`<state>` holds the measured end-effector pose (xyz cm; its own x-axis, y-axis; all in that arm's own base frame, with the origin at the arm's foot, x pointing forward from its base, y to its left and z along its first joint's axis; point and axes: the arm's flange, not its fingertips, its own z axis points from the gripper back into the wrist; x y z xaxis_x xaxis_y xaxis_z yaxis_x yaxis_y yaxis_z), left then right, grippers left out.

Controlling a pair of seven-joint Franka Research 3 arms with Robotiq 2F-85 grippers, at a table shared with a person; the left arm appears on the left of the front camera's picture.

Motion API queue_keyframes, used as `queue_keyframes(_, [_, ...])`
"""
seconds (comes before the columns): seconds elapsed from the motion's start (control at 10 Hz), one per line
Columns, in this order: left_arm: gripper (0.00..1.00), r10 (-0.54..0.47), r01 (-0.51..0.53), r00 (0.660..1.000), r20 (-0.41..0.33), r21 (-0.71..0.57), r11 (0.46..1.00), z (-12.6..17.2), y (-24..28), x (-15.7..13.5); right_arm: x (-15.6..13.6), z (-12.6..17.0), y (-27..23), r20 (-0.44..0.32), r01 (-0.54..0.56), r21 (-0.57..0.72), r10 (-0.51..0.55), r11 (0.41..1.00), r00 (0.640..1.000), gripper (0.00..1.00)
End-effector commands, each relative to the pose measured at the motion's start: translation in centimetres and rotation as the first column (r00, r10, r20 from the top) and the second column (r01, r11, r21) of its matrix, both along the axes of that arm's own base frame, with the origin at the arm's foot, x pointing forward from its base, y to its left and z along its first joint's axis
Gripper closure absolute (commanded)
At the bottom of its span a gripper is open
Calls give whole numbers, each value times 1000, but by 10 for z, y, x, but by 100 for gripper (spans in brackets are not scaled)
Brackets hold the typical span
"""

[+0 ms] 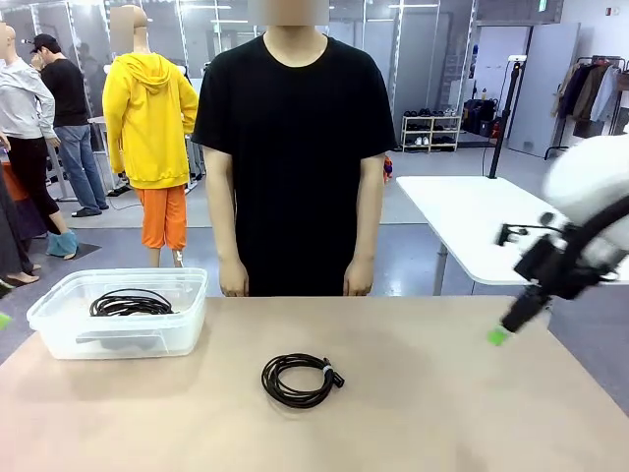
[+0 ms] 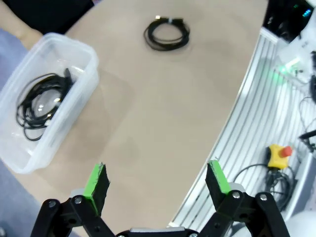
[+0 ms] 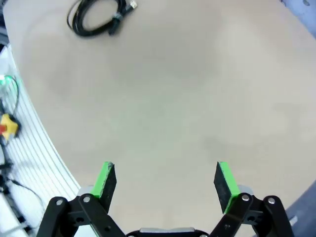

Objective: Organize and store the cables.
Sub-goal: Place the USB Extension Cable into the Organizing box.

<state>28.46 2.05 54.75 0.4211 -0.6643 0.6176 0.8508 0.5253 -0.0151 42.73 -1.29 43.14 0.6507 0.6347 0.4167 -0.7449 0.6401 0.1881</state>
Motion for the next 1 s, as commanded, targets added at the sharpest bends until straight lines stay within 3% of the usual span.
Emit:
queue_keyframes(0.0, [0, -20, 27, 997, -73, 98, 995, -5, -51, 15, -23, -11, -40, 108, -106, 73, 97, 992, 989, 0])
queue_keyframes(0.1, [0, 10, 3, 995, -100, 136, 991, -11, -82, 30, -40, -11, -60, 165, -156, 84, 141, 984, 976, 0])
queue_keyframes(0.2, [0, -51, 67, 990, -134, 122, 990, -11, -119, 40, -59, -15, -76, 208, -164, 40, 153, 986, 966, 0])
queue_keyframes(0.3, [0, -51, 73, 988, -149, 147, 986, -5, -158, 47, -84, -20, -92, 257, -146, 15, 138, 989, 957, 0])
queue_keyframes(0.4, [0, -22, 49, 988, -153, 175, 983, 2, -191, 50, -105, -27, -111, 279, -190, 61, 166, 980, 946, 0])
queue_keyframes(0.5, [0, 36, -13, 991, -130, 173, 985, 5, -224, 49, -125, -40, -135, 286, -193, 117, 153, 974, 946, 0])
queue_keyframes(0.6, [0, 146, -114, 976, -159, 195, 974, 0, -260, 52, -136, -46, -146, 323, -230, 129, 179, 965, 929, 0])
queue_keyframes(0.7, [0, 170, -131, 972, -163, 225, 965, -12, -284, 57, -153, -48, -162, 421, -233, 172, 143, 957, 896, 0])
queue_keyframes(0.9, [0, 246, -217, 951, -185, 162, 963, -31, -317, 74, -165, -58, -181, 479, -348, 240, 202, 906, 854, 0])
